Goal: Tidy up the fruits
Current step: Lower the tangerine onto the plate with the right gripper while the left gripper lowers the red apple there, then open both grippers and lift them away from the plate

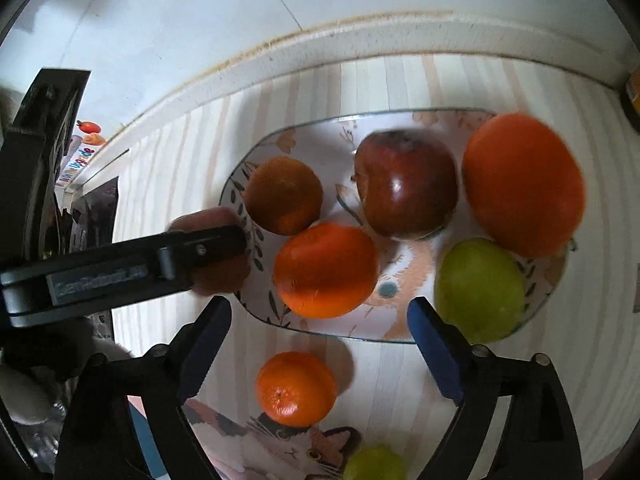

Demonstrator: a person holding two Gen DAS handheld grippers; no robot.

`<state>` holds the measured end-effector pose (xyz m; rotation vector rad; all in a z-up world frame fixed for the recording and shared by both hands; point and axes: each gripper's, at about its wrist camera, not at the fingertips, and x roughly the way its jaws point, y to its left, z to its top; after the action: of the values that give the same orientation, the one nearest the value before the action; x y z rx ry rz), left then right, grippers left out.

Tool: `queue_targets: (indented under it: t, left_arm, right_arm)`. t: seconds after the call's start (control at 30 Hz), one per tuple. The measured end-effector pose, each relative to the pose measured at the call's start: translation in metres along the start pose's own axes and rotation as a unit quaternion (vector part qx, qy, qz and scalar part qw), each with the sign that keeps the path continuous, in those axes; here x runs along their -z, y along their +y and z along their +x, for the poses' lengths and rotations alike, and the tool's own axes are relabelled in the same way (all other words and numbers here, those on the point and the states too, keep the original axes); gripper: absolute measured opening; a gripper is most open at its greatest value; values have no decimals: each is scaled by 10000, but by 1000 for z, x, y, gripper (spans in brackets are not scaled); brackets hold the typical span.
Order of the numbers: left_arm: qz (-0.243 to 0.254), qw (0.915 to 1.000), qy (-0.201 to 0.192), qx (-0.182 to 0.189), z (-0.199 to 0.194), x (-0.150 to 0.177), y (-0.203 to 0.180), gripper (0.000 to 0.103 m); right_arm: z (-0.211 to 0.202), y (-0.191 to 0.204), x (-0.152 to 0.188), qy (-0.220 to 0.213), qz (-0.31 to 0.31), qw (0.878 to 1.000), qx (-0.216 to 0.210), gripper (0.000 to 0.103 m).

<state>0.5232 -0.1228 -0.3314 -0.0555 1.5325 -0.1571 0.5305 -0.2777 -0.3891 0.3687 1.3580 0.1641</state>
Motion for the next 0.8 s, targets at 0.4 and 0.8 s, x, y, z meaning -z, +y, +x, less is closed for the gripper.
queue_targets:
  t: [0.4, 0.8]
  left_arm:
    - [132, 9961, -785, -373, -49, 43, -1, 99]
    - [286, 9841, -1640, -615, -99, 106, -7, 99]
  right_arm:
    - [-45, -13, 14, -459, -148, 9931, 1064, 94]
    - [-109, -17, 60, -1032, -162, 9865, 1261, 94]
